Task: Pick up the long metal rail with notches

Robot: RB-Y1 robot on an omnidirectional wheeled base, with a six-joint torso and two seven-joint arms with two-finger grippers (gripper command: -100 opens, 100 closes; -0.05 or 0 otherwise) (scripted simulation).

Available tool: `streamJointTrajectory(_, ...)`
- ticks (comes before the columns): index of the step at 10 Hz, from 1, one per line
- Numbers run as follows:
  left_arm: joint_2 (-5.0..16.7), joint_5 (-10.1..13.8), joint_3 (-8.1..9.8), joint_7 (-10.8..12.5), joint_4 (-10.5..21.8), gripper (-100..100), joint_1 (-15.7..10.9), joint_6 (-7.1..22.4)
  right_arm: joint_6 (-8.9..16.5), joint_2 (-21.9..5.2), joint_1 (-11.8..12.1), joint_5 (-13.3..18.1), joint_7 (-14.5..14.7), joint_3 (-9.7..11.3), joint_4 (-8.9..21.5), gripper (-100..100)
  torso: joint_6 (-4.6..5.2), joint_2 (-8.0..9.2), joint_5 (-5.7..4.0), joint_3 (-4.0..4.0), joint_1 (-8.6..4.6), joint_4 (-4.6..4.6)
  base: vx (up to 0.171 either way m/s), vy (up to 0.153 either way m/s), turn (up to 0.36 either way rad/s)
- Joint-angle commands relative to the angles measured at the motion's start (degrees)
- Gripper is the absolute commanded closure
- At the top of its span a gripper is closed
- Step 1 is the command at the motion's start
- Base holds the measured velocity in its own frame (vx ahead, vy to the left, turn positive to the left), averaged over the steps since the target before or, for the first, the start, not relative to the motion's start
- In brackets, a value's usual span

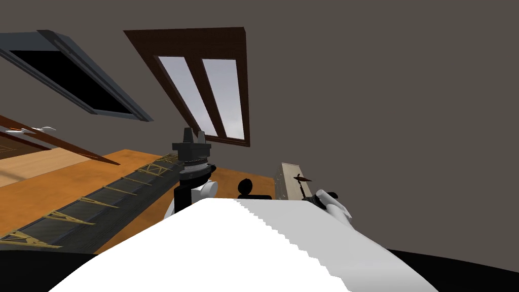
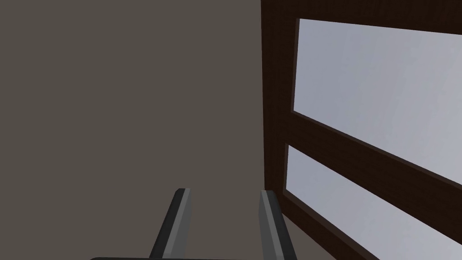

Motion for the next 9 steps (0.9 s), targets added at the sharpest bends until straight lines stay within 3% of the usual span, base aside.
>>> streamJointTrajectory(1, 0.0, 0.0, 0.00, 0.0, 0.0, 0, 0.0, 0.0, 2.0, -0.8, -1.2, -0.7, -1.0, -1.1, 2.7, -100, 0.00, 0.00, 0.00, 0.00, 0.00, 0.00, 0.116, -0.058, 0.025)
streamJointTrajectory(4, 0.0, 0.0, 0.00, 0.0, 0.0, 0, 0.0, 0.0, 3.9, -1.7, -2.5, -1.5, -2.0, -2.2, 5.6, -100, 0.00, -0.09, 0.01, -0.06, 0.06, -0.03, 0.078, -0.048, 0.054)
streamJointTrajectory(5, 0.0, 0.0, 0.00, 0.0, 0.0, 0, 0.0, 0.0, 3.6, -1.4, -2.2, -1.4, -1.9, -2.0, 4.8, -100, 0.02, -0.05, 0.00, -0.04, 0.01, -0.02, 0.025, -0.033, 0.013)
streamJointTrajectory(6, 0.0, 0.0, 0.00, 0.0, 0.0, 0, 0.0, 0.0, 3.8, -1.4, -2.2, -1.4, -2.0, -2.0, 4.9, 0, 0.03, 0.09, 0.00, 0.03, 0.10, 0.00, 0.003, -0.007, 0.001)
streamJointTrajectory(7, 0.0, 0.0, 0.00, 0.0, 0.0, 0, 0.0, 0.0, 2.1, -0.6, -2.3, -1.1, -2.3, -1.9, 5.9, -100, 0.03, 0.18, 0.03, 0.09, 0.19, 0.02, -0.002, -0.033, 0.045)
streamJointTrajectory(9, 0.0, 0.0, 0.00, 0.0, 0.0, 0, 0.0, 0.0, 0.5, 0.2, -2.3, -0.8, -2.6, -1.8, 6.9, -100, 0.03, 0.24, 0.00, 0.13, 0.09, 0.04, -0.009, -0.023, 0.042)
